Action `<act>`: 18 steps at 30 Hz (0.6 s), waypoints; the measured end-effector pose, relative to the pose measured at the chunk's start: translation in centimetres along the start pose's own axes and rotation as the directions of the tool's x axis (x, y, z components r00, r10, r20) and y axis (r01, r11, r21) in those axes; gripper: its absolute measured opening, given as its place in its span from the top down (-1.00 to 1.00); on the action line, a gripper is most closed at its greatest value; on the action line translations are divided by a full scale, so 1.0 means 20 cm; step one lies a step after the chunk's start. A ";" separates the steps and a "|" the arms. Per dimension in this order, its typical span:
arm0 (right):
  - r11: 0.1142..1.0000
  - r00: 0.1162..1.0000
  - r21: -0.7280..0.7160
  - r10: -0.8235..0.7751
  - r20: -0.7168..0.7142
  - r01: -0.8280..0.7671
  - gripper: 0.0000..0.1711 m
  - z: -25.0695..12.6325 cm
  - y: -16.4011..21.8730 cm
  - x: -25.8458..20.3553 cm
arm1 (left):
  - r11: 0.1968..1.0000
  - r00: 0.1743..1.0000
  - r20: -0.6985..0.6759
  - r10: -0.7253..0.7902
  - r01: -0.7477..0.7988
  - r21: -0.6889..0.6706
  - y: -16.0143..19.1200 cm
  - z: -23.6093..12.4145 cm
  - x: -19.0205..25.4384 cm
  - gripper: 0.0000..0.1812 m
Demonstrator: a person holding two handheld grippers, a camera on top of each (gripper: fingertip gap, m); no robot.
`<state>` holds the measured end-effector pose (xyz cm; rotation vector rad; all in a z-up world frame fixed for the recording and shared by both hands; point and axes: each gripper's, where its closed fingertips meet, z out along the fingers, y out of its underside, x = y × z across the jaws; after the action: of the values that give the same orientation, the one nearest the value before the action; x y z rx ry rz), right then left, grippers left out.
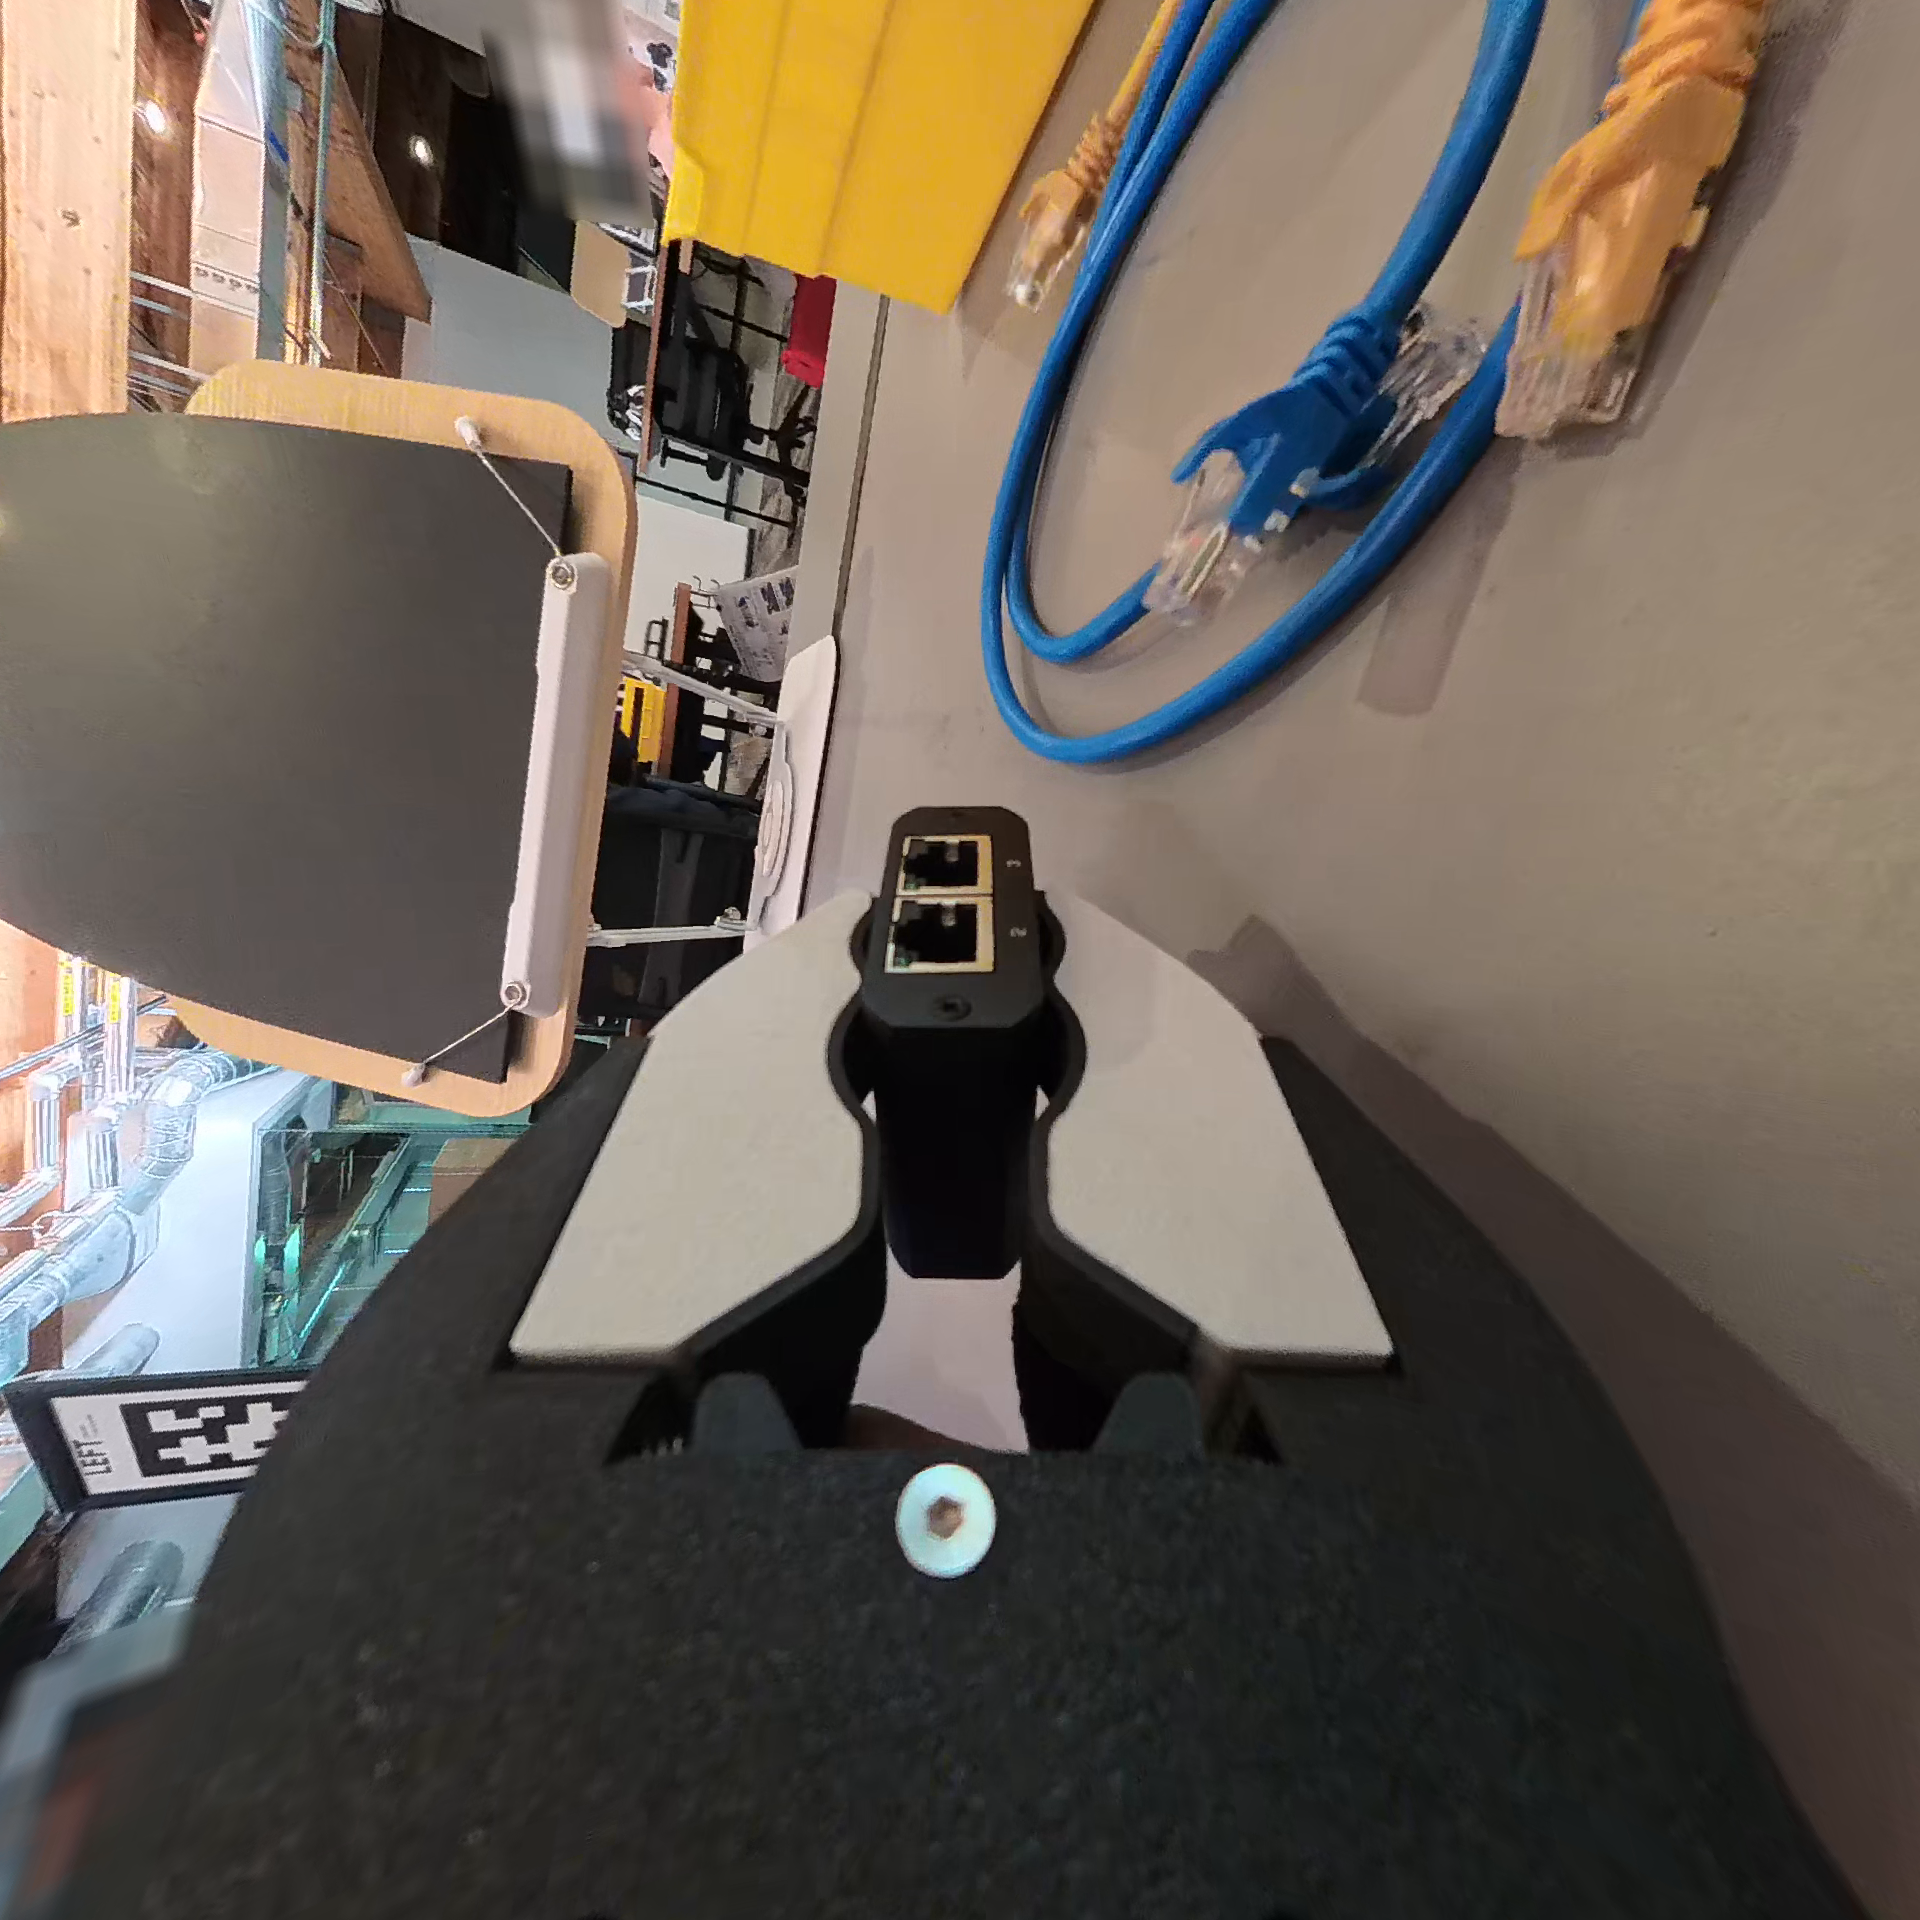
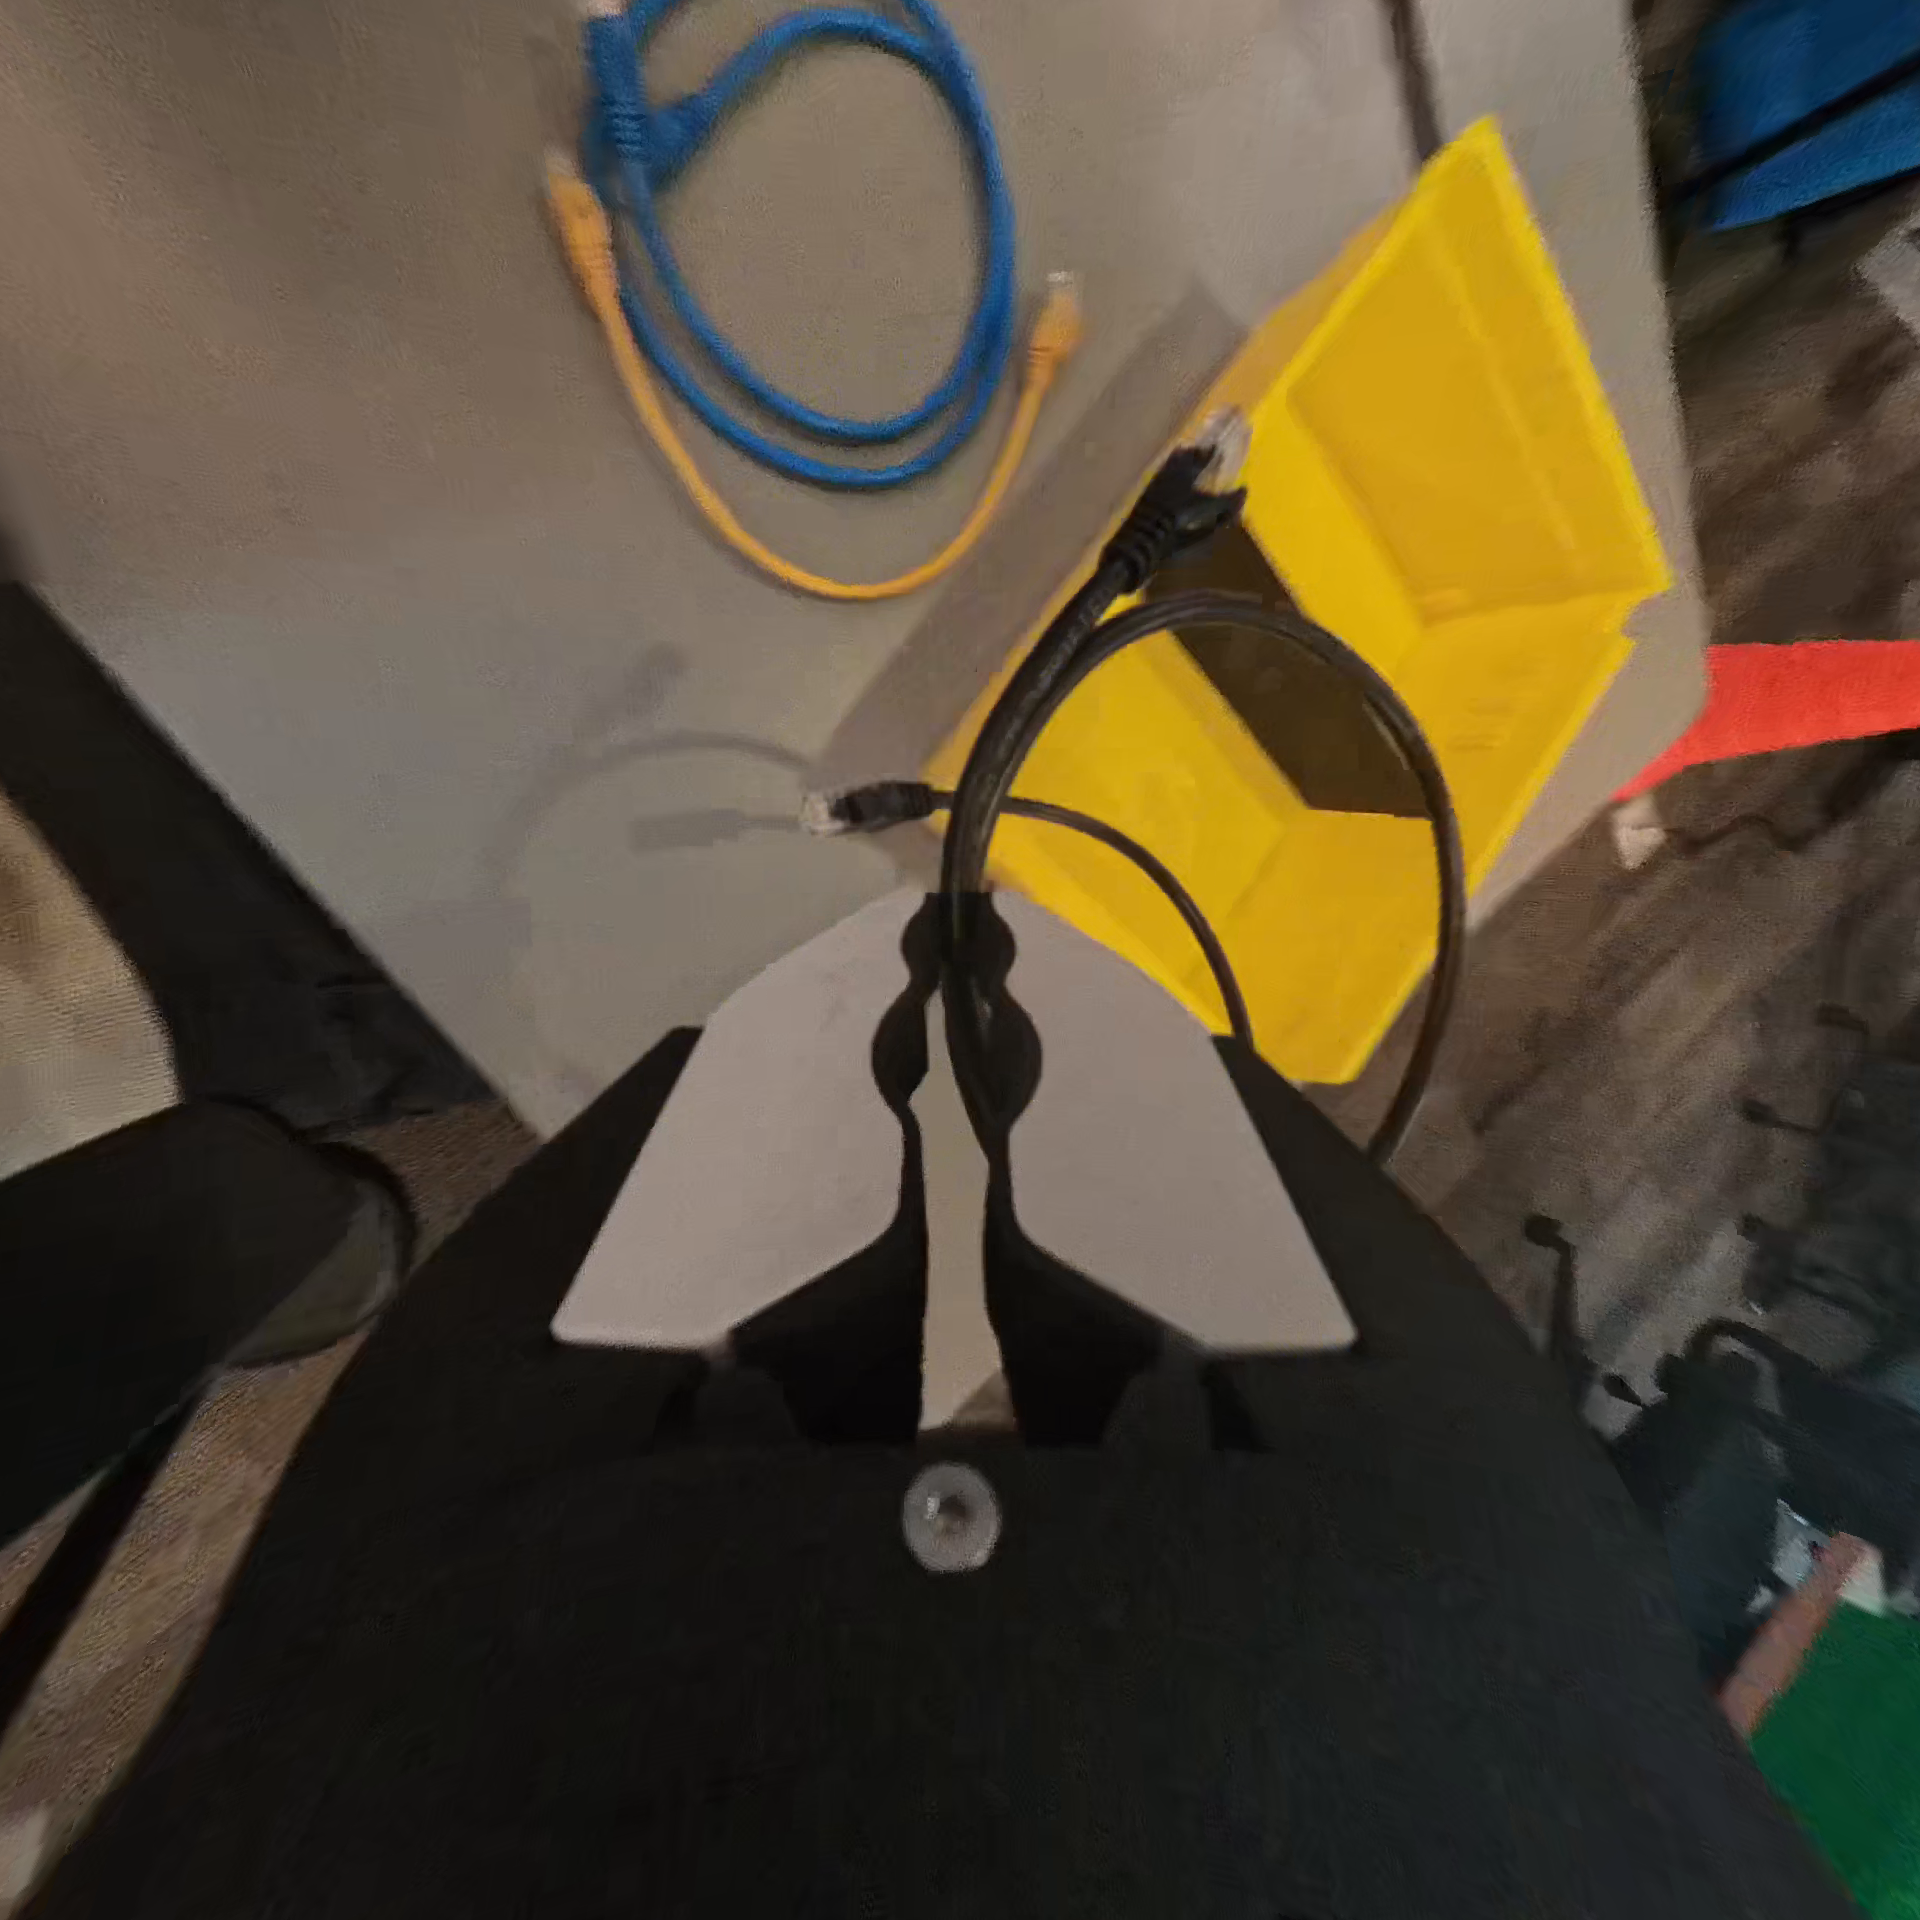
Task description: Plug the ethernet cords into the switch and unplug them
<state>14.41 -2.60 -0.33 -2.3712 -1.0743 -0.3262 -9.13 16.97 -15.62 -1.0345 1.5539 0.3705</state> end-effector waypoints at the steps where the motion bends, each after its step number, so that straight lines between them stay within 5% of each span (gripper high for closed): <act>1: 1.000 0.998 0.026 0.005 -0.064 -0.003 0.93 -0.02 -0.02 0.12 | 1.000 1.000 -0.001 0.002 -0.002 0.001 0.00 0.00 0.00 0.72; 6: 0.988 0.989 0.145 0.079 -0.121 -0.061 0.93 -0.09 -0.10 0.46 | 1.000 1.000 -0.006 0.007 -0.007 -0.006 0.01 0.01 0.01 0.72; 13: 0.990 0.991 0.069 0.120 0.063 -0.124 0.93 0.19 0.03 0.44 | 1.000 1.000 -0.010 0.012 -0.012 -0.003 0.01 0.00 0.01 0.72; 18: 0.980 0.967 -0.196 0.090 0.237 -0.043 0.93 0.59 0.25 0.32 | 1.000 0.999 -0.023 0.026 -0.026 0.005 -0.01 0.00 0.04 0.72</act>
<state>22.46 5.14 -9.33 -2.6658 -1.1121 -0.1162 -8.94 16.51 -16.29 -1.0190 1.5890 0.3737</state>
